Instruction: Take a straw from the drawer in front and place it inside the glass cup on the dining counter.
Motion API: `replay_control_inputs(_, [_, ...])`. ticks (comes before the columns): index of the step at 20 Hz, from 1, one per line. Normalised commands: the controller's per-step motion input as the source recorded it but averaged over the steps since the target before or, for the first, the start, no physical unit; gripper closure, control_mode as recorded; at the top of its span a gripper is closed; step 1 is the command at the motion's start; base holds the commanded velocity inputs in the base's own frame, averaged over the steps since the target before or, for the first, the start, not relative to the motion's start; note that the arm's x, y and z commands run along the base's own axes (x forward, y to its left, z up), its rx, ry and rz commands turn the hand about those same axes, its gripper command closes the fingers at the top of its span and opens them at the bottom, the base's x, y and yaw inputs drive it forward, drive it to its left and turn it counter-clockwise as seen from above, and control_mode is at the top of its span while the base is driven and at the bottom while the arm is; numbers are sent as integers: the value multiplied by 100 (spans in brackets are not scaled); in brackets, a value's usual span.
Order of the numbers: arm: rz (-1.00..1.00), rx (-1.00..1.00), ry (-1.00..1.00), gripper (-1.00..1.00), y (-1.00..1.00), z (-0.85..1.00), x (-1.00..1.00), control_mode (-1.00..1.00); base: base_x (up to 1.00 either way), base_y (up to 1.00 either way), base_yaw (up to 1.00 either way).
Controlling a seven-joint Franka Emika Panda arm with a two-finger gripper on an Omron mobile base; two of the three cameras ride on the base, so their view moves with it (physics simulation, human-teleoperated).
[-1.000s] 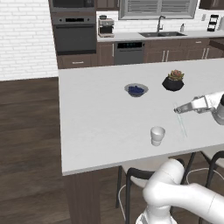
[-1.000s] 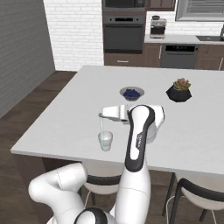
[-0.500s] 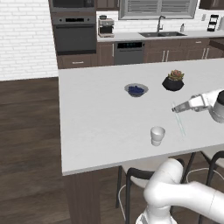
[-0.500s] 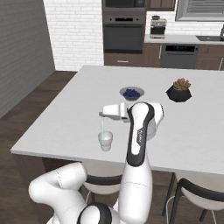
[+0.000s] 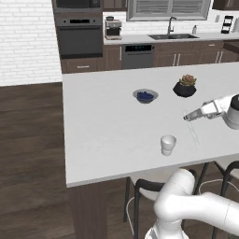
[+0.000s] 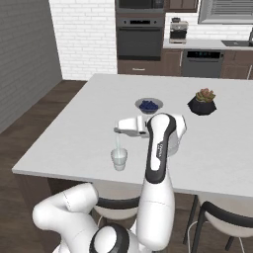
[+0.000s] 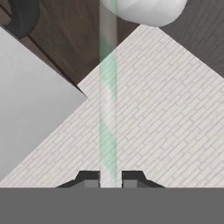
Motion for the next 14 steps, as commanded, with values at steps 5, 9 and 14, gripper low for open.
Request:
replay_control_inputs(5, [6, 4, -16, 100, 0, -45, 5, -100, 0, 0, 0])
replay_control_inputs(9, [4, 8, -17, 100, 0, -31, 17, -100, 0, 0, 0])
replay_control_inputs(14, [4, 7, -23, 100, 0, -21, 32, -100, 0, 0, 0])
